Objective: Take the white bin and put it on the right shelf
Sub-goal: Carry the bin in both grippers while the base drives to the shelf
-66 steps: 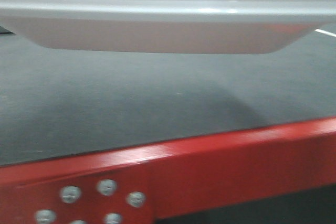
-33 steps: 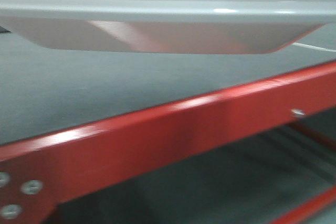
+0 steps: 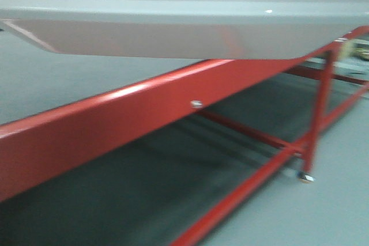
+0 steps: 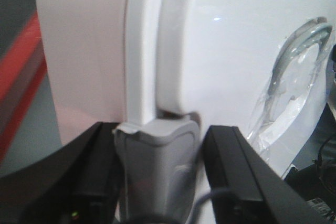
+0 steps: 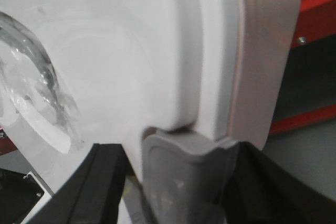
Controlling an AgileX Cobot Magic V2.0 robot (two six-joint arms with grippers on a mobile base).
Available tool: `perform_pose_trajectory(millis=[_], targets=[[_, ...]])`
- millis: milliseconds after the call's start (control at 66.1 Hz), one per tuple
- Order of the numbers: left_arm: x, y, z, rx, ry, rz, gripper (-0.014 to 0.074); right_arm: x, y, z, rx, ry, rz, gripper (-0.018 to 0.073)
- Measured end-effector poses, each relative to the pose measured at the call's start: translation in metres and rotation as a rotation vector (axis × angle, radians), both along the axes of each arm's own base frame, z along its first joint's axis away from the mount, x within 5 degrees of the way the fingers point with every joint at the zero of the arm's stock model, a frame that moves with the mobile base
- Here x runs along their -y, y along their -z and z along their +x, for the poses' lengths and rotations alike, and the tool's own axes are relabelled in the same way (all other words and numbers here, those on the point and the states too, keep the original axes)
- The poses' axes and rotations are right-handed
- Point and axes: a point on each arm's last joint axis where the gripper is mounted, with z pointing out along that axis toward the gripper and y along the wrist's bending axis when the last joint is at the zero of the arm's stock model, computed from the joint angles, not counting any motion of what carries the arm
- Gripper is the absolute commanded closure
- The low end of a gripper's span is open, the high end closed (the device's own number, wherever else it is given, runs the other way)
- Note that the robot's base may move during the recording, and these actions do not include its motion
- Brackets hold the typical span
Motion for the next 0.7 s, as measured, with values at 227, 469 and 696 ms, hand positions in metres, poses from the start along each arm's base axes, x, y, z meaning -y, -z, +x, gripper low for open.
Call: perform_pose_trajectory(millis=[227, 469, 696], targets=[[0.0001, 0.0001, -0.0001, -0.001, 0.002, 0.000, 0.0420, 0.0001, 0.0001, 0.0000, 0.000, 0.000, -0.002, 0.0200], [0.0001, 0.0001, -0.0001, -0.001, 0.002, 0.000, 0.0420, 0.0000, 0.0002, -0.0001, -0.001, -0.001, -0.002, 0.0200], [0.0001, 0.0001, -0.0001, -0.001, 0.002, 0.000, 0.0420, 0.0000, 0.0002, -0.0001, -0.001, -0.001, -0.002, 0.0200]])
